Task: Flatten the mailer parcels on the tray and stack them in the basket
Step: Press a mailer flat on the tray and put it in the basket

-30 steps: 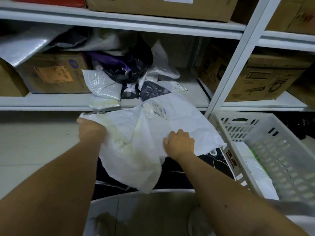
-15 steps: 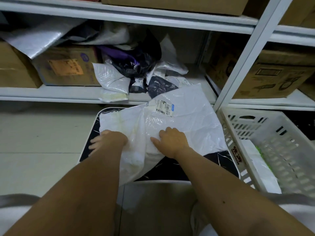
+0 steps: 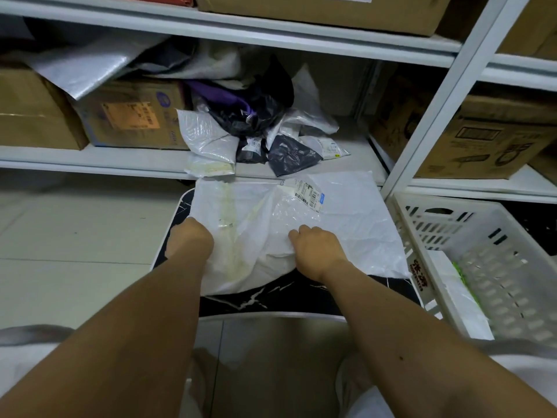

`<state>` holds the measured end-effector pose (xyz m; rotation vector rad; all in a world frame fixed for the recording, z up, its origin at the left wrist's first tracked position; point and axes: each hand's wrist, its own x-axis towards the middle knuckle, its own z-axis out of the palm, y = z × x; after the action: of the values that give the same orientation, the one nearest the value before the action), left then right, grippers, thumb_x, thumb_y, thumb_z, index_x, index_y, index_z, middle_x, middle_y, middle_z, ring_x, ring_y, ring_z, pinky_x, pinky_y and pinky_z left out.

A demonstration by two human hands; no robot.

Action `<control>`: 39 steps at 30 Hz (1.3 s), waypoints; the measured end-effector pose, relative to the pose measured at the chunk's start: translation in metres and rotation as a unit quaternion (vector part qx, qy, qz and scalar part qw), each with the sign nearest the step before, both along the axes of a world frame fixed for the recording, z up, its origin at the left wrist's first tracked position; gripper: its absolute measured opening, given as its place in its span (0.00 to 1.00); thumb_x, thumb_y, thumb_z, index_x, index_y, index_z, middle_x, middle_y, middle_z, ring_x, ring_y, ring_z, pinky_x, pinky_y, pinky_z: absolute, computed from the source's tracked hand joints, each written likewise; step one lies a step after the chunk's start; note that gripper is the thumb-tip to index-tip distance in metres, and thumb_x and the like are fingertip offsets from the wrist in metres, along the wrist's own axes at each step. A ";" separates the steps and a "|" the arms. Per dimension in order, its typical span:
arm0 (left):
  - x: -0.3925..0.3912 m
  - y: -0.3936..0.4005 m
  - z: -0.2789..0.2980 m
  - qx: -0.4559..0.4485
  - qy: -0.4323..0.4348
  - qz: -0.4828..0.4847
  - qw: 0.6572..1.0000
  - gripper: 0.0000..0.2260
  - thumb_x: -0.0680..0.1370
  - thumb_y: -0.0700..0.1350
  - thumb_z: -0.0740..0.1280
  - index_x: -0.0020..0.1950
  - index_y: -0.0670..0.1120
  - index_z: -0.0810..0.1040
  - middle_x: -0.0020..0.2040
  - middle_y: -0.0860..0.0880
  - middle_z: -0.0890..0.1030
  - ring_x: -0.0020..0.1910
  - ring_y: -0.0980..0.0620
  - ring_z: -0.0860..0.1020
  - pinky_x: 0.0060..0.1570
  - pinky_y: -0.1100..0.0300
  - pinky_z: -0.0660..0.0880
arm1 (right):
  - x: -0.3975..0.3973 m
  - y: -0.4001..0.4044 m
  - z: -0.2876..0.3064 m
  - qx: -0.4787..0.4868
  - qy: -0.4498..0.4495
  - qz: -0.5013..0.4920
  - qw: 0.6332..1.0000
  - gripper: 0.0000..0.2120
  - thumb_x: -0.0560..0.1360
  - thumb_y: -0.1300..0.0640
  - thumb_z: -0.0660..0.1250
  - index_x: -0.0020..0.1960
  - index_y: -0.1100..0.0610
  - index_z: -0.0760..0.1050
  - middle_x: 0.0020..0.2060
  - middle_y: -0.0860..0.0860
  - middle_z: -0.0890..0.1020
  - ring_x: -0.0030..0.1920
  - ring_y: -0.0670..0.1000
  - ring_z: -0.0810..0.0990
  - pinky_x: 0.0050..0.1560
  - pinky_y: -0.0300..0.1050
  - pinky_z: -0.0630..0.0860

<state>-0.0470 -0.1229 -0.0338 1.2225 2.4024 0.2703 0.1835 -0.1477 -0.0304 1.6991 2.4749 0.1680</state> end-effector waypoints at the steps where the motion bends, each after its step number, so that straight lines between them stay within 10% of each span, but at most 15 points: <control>1: -0.004 0.003 -0.003 0.001 0.017 -0.003 1.000 0.14 0.76 0.37 0.61 0.61 0.38 0.74 0.58 0.39 0.76 0.58 0.39 0.75 0.55 0.49 0.73 | 0.002 0.001 0.000 -0.001 0.000 -0.005 1.000 0.12 0.75 0.61 0.59 0.58 0.57 0.69 0.52 0.55 0.75 0.49 0.56 0.76 0.40 0.46 0.67; 7: -0.021 0.008 -0.015 0.010 0.095 0.026 0.995 0.14 0.77 0.38 0.59 0.62 0.38 0.75 0.58 0.41 0.76 0.60 0.41 0.73 0.60 0.49 0.72 | 0.035 0.004 0.001 -0.140 -0.062 -0.053 0.987 0.14 0.76 0.53 0.59 0.59 0.54 0.74 0.54 0.53 0.79 0.54 0.56 0.78 0.50 0.48 0.72; 12: 0.008 -0.002 -0.023 -0.061 0.132 -0.024 0.989 0.23 0.79 0.45 0.55 0.74 0.41 0.60 0.71 0.42 0.62 0.70 0.42 0.62 0.67 0.46 0.63 | 0.024 0.014 -0.004 -0.475 0.026 -0.220 0.852 0.20 0.64 0.39 0.71 0.41 0.56 0.76 0.38 0.53 0.77 0.37 0.53 0.75 0.45 0.45 0.73; 15: 0.025 -0.003 -0.034 -0.062 0.151 -0.144 0.976 0.28 0.81 0.54 0.49 0.78 0.46 0.44 0.78 0.43 0.43 0.77 0.40 0.44 0.72 0.40 0.49 | 0.002 0.023 0.009 -0.332 0.129 -0.185 0.916 0.20 0.74 0.38 0.61 0.41 0.54 0.77 0.40 0.52 0.80 0.39 0.53 0.76 0.42 0.44 0.70; 18: 0.043 -0.009 -0.044 -0.024 0.139 -0.226 0.964 0.29 0.80 0.62 0.39 0.77 0.52 0.36 0.77 0.45 0.36 0.76 0.42 0.38 0.72 0.38 0.42 | -0.020 0.026 0.000 -0.041 0.104 -0.087 0.990 0.22 0.79 0.40 0.50 0.62 0.52 0.72 0.62 0.56 0.74 0.61 0.58 0.71 0.59 0.53 0.67; 22: 0.057 -0.019 -0.064 0.002 0.118 -0.238 0.964 0.28 0.79 0.62 0.36 0.76 0.55 0.32 0.77 0.47 0.33 0.76 0.43 0.34 0.71 0.35 0.42 | -0.031 0.017 -0.050 -0.091 0.066 -0.061 0.992 0.30 0.77 0.32 0.41 0.77 0.39 0.44 0.78 0.51 0.42 0.77 0.62 0.41 0.71 0.70 0.47; 30: 0.053 -0.031 -0.110 0.025 0.157 -0.260 0.952 0.30 0.75 0.67 0.33 0.72 0.57 0.26 0.75 0.45 0.29 0.73 0.37 0.31 0.68 0.30 0.41 | -0.023 0.003 -0.110 -0.070 0.092 -0.078 0.990 0.33 0.75 0.29 0.37 0.76 0.38 0.34 0.77 0.50 0.33 0.74 0.62 0.29 0.70 0.71 0.37; 33: 0.056 -0.032 -0.116 0.014 0.158 -0.266 0.951 0.30 0.76 0.67 0.36 0.75 0.57 0.32 0.77 0.46 0.35 0.75 0.38 0.35 0.68 0.31 0.42 | -0.021 0.002 -0.122 -0.070 0.111 -0.086 0.988 0.32 0.76 0.29 0.39 0.77 0.38 0.38 0.78 0.50 0.38 0.76 0.61 0.32 0.72 0.69 0.38; 36: 0.054 -0.026 -0.108 0.052 0.182 -0.242 0.952 0.28 0.77 0.63 0.45 0.74 0.53 0.60 0.73 0.41 0.63 0.71 0.37 0.61 0.66 0.34 0.53 | -0.023 0.005 -0.119 -0.031 0.133 -0.092 0.986 0.31 0.76 0.32 0.45 0.76 0.43 0.56 0.76 0.53 0.59 0.75 0.64 0.56 0.69 0.67 0.55; 39: 0.055 -0.001 -0.095 0.141 0.211 -0.227 0.940 0.21 0.76 0.59 0.50 0.55 0.48 0.74 0.49 0.45 0.79 0.50 0.42 0.75 0.56 0.45 0.66 | -0.027 0.029 -0.108 0.108 0.132 -0.070 0.983 0.26 0.76 0.40 0.53 0.63 0.56 0.72 0.51 0.55 0.80 0.48 0.60 0.79 0.52 0.55 0.70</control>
<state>0.0084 -0.1242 -0.1284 2.1092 2.3744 0.2300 0.1565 -0.1188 -0.1389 2.1014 2.5876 0.2142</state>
